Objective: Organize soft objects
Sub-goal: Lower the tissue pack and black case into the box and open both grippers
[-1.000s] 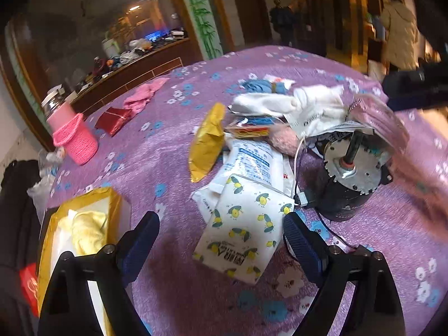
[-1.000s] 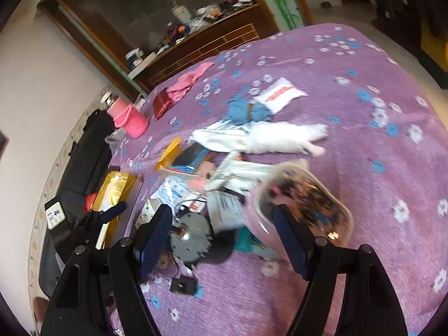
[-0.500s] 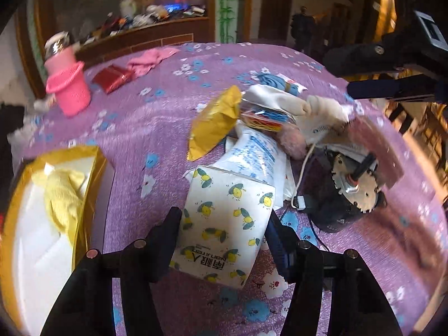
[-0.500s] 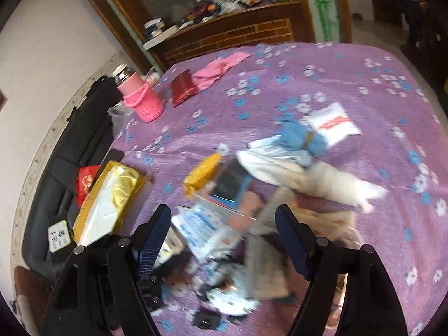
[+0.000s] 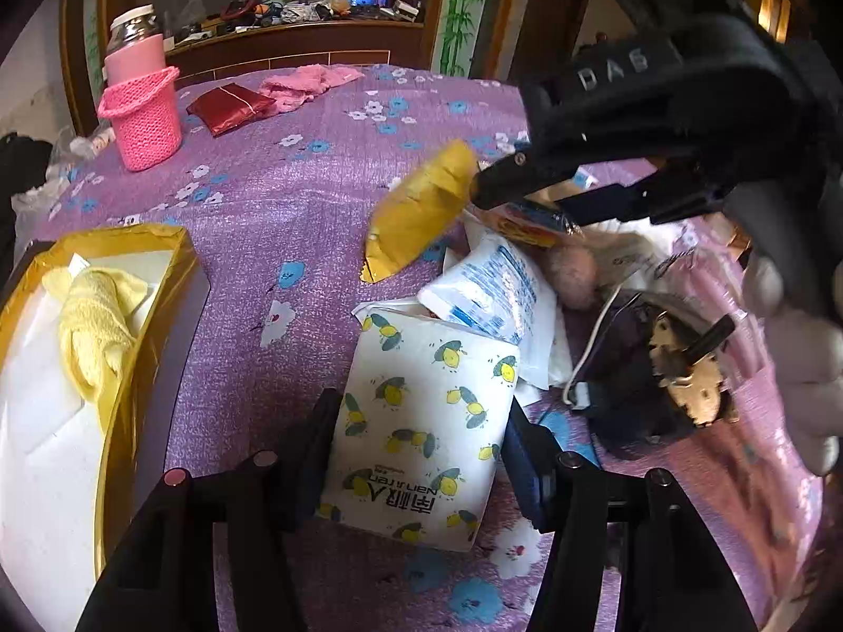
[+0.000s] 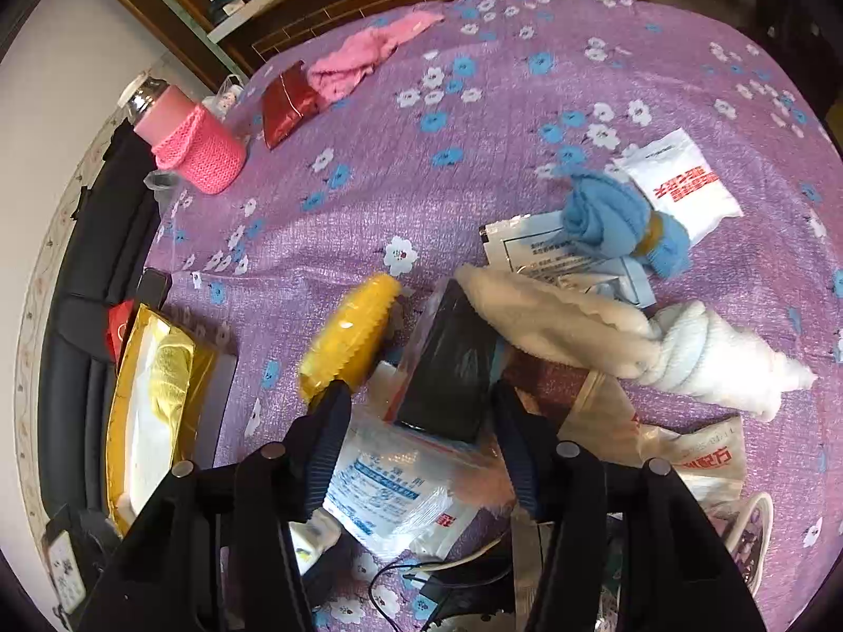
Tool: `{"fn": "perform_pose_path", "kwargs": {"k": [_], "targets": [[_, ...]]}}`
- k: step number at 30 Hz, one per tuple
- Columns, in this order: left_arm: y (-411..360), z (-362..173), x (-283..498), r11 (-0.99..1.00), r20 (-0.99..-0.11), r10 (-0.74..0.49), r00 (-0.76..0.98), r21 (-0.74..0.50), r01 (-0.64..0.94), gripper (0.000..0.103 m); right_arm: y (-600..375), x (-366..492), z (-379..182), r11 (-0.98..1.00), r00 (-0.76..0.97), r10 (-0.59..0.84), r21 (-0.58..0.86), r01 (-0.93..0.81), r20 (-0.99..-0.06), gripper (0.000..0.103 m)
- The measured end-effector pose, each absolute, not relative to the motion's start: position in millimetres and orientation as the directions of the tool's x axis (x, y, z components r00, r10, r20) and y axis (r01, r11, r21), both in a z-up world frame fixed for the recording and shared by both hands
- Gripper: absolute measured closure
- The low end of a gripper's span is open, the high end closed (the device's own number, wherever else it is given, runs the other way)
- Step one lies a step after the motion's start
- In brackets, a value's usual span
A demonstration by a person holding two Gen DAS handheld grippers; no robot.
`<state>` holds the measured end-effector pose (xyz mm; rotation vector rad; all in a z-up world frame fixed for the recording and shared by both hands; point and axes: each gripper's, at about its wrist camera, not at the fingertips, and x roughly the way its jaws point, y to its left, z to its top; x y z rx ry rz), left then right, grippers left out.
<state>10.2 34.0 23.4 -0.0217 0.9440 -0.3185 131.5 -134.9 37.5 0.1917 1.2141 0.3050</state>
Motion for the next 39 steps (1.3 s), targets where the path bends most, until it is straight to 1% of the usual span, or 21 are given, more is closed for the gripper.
{"fn": "perform_pose_path", "kwargs": {"k": [1, 2, 7, 8, 15, 18, 20, 24, 31, 35, 39], "targets": [[36, 27, 8, 0.952, -0.784, -0.286, 0.551, -0.167, 0.256, 0.042, -136, 128, 41, 0.944, 0.326, 0.329, 0.303, -0.131, -0.886, 0.057], [38, 30, 5, 0.952, -0.777, -0.290, 0.559, -0.175, 0.250, 0.042, -139, 125, 44, 0.946, 0.337, 0.324, 0.298, -0.128, -0.884, 0.066], [50, 49, -12, 0.941, -0.741, -0.337, 0.581, -0.237, 0.243, 0.042, -152, 103, 65, 0.947, 0.383, 0.322, 0.292, -0.135, -0.866, 0.067], [53, 53, -17, 0.937, -0.732, -0.347, 0.586, -0.248, 0.246, 0.042, -154, 97, 67, 0.947, 0.391, 0.320, 0.290, -0.136, -0.863, 0.076], [84, 92, -55, 0.916, -0.660, -0.400, 0.636, -0.317, 0.247, 0.042, -151, 64, 91, 0.934, 0.427, 0.357, 0.307, -0.182, -0.831, 0.076], [107, 106, -63, 0.914, -0.641, -0.400, 0.654, -0.334, 0.231, 0.042, -141, 52, 105, 0.920, 0.435, 0.391, 0.328, -0.215, -0.811, 0.076], [129, 114, -66, 0.922, -0.634, -0.376, 0.676, -0.331, 0.202, 0.042, -131, 46, 114, 0.910, 0.437, 0.413, 0.338, -0.242, -0.799, 0.076], [174, 115, -55, 0.956, -0.661, -0.264, 0.703, -0.279, 0.096, 0.042, -99, 41, 124, 0.877, 0.414, 0.474, 0.376, -0.299, -0.777, 0.076], [241, 77, -15, 0.976, -0.755, -0.108, 0.646, -0.204, -0.076, 0.042, -29, 44, 115, 0.827, 0.328, 0.542, 0.423, -0.370, -0.773, 0.076], [261, 54, 5, 0.972, -0.795, -0.083, 0.601, -0.198, -0.128, 0.042, 10, 48, 103, 0.807, 0.276, 0.559, 0.437, -0.397, -0.782, 0.076], [270, 36, 22, 0.968, -0.816, -0.070, 0.574, -0.195, -0.159, 0.041, 42, 52, 83, 0.797, 0.224, 0.559, 0.443, -0.410, -0.799, 0.076]]}}
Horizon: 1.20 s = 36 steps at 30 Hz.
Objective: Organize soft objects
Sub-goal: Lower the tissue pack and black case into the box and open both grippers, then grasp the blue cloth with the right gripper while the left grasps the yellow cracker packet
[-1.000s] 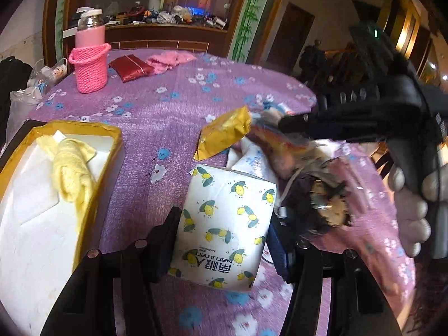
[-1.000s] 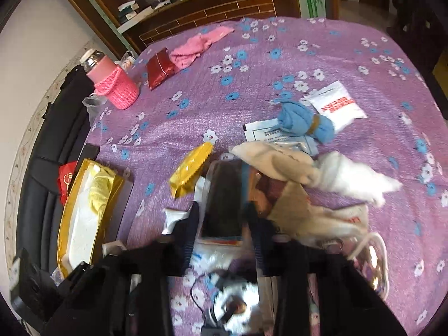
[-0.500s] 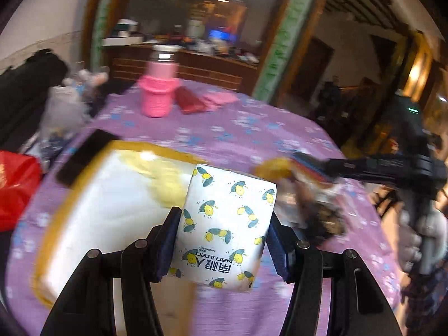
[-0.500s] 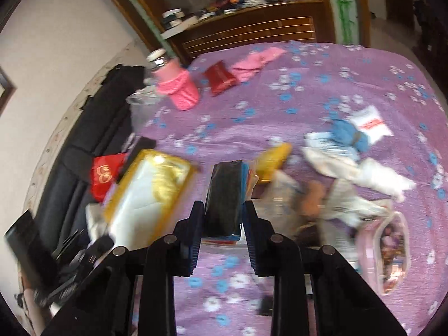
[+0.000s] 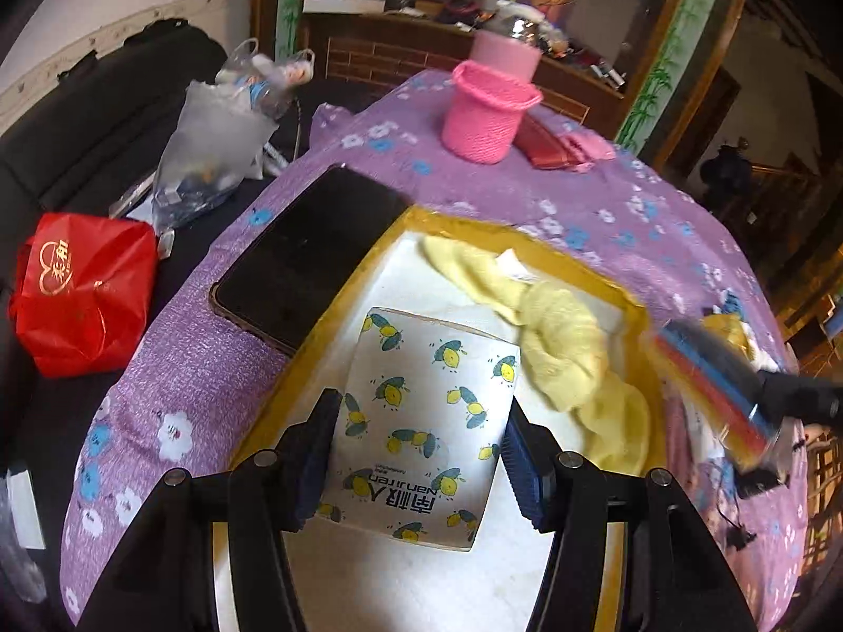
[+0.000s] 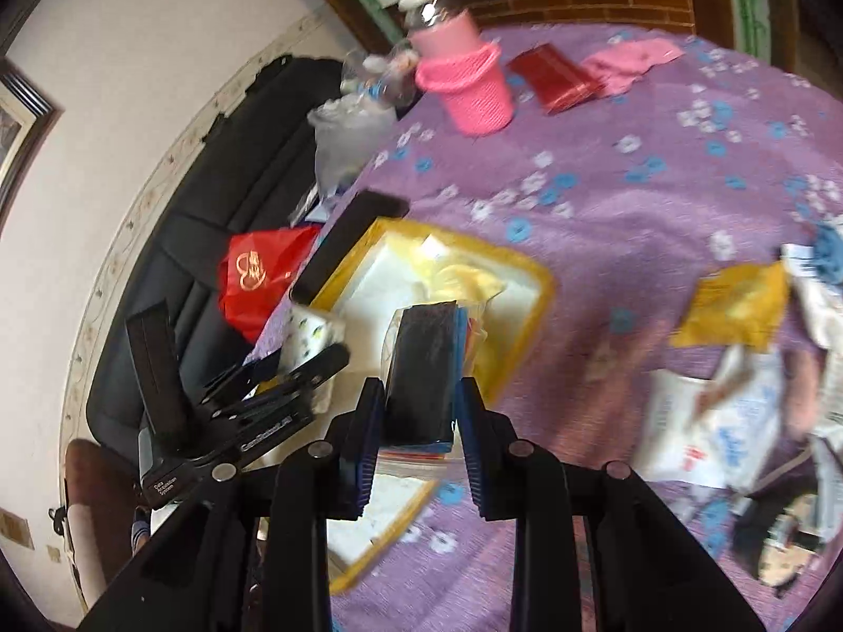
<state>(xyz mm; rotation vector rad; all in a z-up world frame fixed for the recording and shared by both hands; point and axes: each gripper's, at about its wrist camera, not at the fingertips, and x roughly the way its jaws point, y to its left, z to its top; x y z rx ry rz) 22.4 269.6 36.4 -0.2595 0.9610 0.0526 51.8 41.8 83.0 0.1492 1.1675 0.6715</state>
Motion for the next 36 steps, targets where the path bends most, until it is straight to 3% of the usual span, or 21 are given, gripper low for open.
{"fn": "perform_pose_path", "kwargs": {"k": [4, 8, 14, 23, 30, 36], "targets": [[275, 29, 29, 0.959, -0.822, -0.078, 0.564, -0.216, -0.183, 0.040, 66, 55, 60, 0.793, 0.170, 0.551, 0.448, -0.414, -0.817, 0.076], [281, 26, 31, 0.940, -0.814, -0.137, 0.564, -0.286, -0.186, 0.032, 85, 53, 46, 0.792, 0.141, 0.532, 0.431, -0.433, -0.835, 0.077], [292, 38, 15, 0.897, -0.775, -0.217, 0.594, -0.398, -0.193, 0.032, 94, 45, 40, 0.806, 0.168, 0.491, 0.373, -0.460, -0.855, 0.076], [275, 81, -25, 0.885, -0.689, -0.260, 0.677, -0.451, -0.120, 0.026, 18, 11, 91, 0.805, 0.357, 0.547, 0.359, -0.472, -0.757, 0.039], [210, 94, -31, 0.911, -0.692, -0.332, 0.641, -0.411, 0.029, 0.025, -116, -10, 116, 0.891, 0.552, 0.453, 0.332, -0.310, -0.700, 0.027], [151, 87, -25, 0.918, -0.735, -0.366, 0.571, -0.386, 0.092, 0.025, -212, -15, 99, 0.923, 0.604, 0.367, 0.357, -0.143, -0.707, 0.027]]}}
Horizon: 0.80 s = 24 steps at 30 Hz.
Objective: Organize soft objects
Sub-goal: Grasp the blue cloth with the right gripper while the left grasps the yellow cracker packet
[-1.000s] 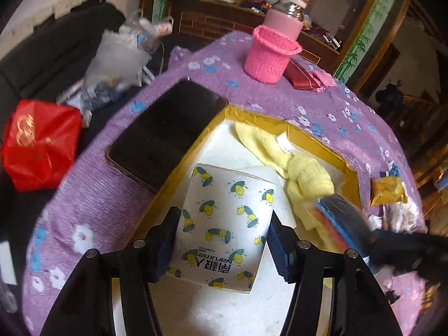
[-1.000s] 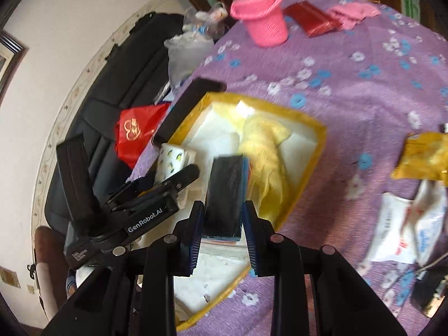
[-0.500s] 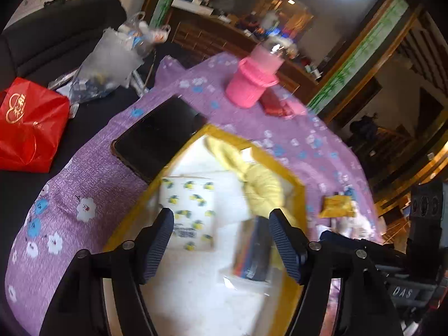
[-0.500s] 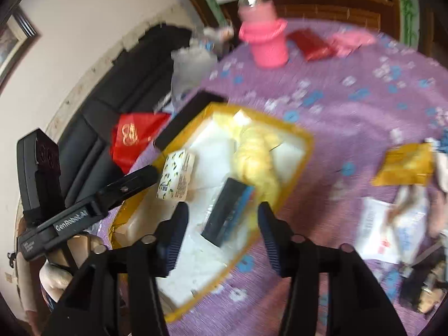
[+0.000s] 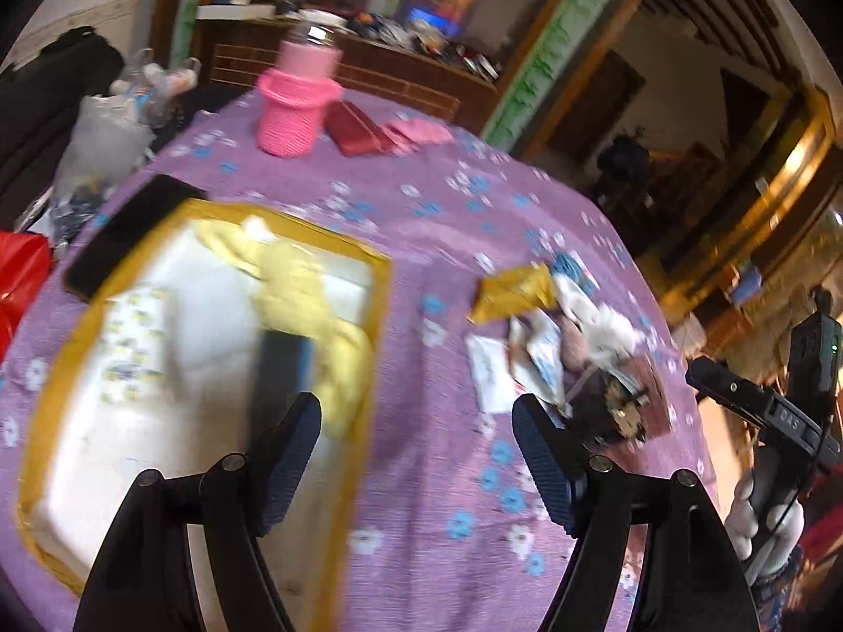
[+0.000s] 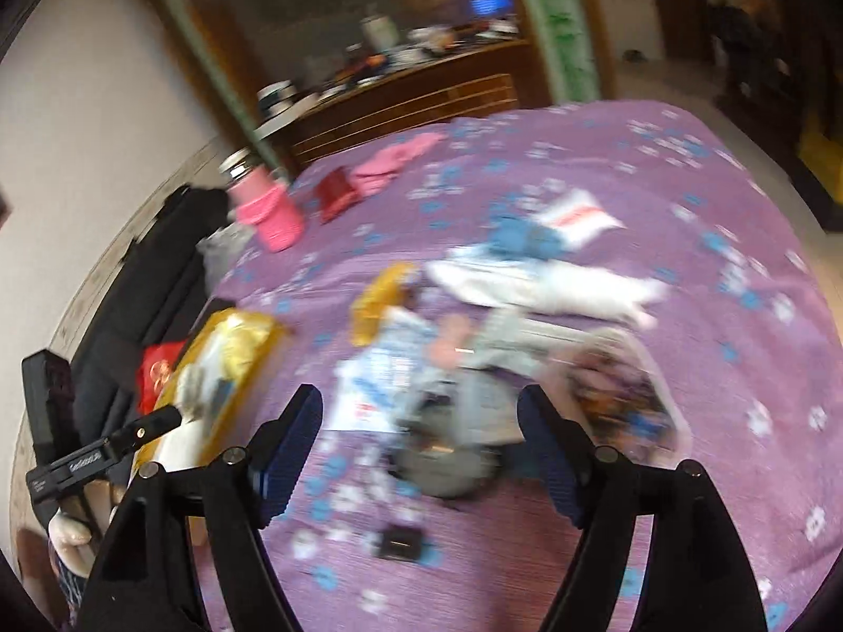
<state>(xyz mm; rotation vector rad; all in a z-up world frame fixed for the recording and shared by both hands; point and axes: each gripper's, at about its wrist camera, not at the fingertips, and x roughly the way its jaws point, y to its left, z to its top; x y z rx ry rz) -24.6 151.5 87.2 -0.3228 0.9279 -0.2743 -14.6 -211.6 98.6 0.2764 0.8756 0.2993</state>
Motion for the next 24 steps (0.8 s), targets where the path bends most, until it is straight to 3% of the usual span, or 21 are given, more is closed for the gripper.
{"fn": "perform_pose_path", "kwargs": {"k": [12, 24], "targets": [[59, 81, 11, 0.943, -0.794, -0.332, 0.510, -0.289, 0.165, 0.025, -304, -19, 72, 0.894, 0.648, 0.362, 0.447, -0.037, -0.671, 0.027], [28, 68, 86, 0.964, -0.810, -0.264, 0.524, -0.214, 0.156, 0.025, -308, 13, 75, 0.918, 0.601, 0.348, 0.391, -0.064, -0.720, 0.027]]}}
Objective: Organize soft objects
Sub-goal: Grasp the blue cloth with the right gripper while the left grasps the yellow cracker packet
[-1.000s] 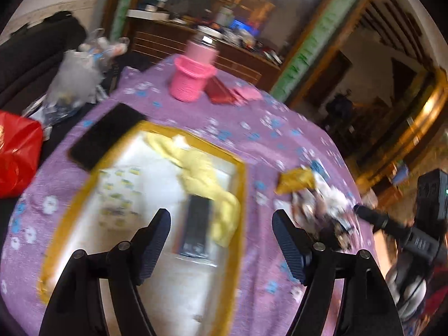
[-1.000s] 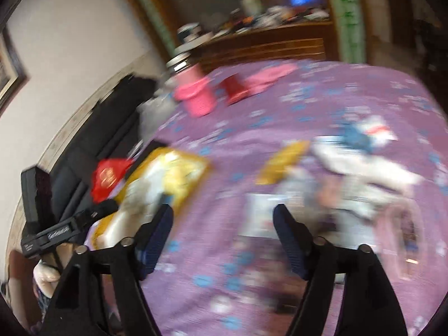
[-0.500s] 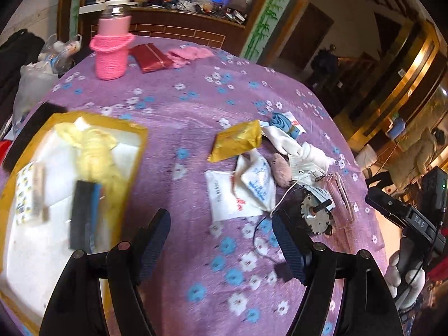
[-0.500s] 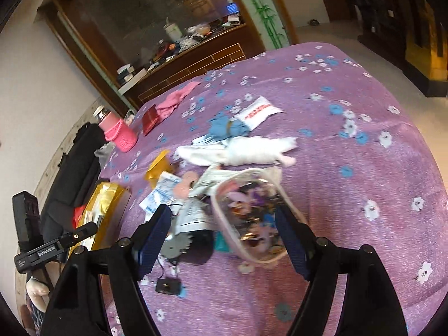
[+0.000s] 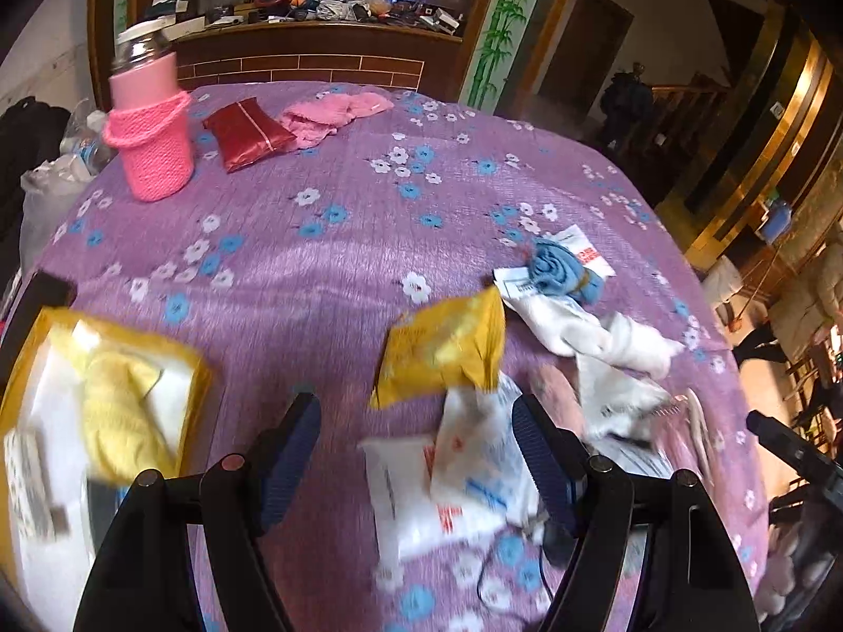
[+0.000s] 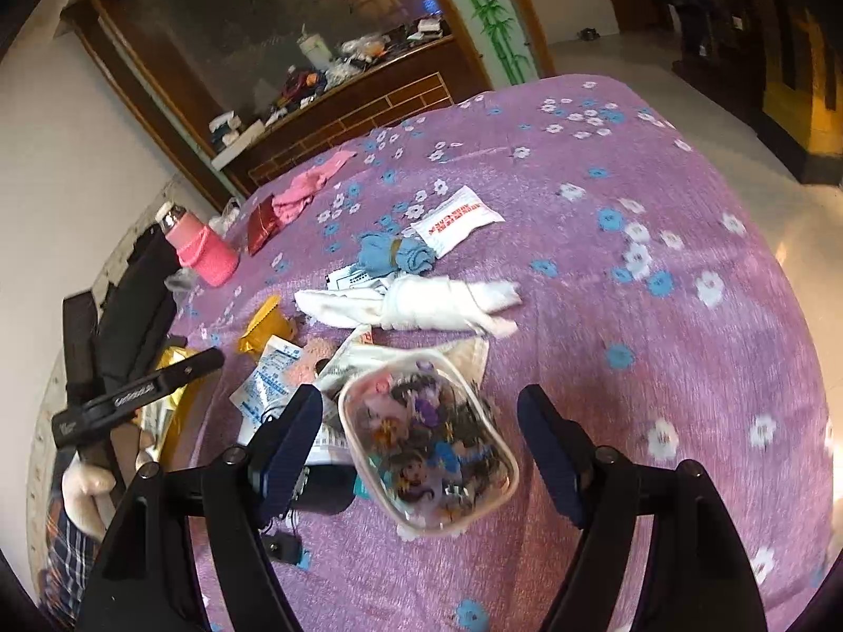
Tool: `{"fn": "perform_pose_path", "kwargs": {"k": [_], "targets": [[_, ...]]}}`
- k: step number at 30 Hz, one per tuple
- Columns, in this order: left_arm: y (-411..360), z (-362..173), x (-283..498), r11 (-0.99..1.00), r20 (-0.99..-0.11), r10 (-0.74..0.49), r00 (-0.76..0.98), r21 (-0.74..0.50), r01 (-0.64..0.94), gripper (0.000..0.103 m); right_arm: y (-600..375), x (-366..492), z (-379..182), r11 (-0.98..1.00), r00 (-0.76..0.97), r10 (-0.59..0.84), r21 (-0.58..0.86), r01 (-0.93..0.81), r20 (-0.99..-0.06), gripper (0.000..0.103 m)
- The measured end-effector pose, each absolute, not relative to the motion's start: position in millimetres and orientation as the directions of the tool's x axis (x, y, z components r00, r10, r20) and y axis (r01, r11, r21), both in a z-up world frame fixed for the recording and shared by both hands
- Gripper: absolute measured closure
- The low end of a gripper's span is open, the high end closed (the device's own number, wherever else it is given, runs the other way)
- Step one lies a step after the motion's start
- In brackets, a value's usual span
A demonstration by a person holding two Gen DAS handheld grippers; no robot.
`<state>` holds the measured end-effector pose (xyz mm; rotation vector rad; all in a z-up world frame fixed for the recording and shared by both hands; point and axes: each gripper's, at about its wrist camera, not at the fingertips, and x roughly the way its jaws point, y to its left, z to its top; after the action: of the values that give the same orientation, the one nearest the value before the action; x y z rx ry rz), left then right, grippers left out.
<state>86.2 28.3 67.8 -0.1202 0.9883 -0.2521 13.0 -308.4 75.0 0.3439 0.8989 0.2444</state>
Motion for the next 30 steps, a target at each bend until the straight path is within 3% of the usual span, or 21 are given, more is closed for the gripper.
{"fn": "perform_pose_path", "kwargs": {"k": [7, 13, 17, 30], "targets": [[5, 53, 117, 0.956, -0.828, -0.284, 0.484, -0.205, 0.210, 0.025, -288, 70, 84, 0.938, 0.542, 0.334, 0.330, -0.109, -0.771, 0.027], [4, 34, 139, 0.974, -0.869, -0.211, 0.447, -0.149, 0.170, 0.025, -266, 114, 78, 0.938, 0.455, 0.348, 0.307, -0.164, -0.819, 0.028], [26, 25, 148, 0.969, -0.871, -0.248, 0.423, -0.221, 0.112, 0.025, -248, 143, 67, 0.945, 0.397, 0.316, 0.251, -0.209, -0.862, 0.028], [24, 12, 158, 0.978, -0.884, -0.208, 0.419, -0.179, 0.107, 0.025, -195, 207, 28, 0.942, 0.302, 0.143, 0.036, -0.333, -0.943, 0.028]]}}
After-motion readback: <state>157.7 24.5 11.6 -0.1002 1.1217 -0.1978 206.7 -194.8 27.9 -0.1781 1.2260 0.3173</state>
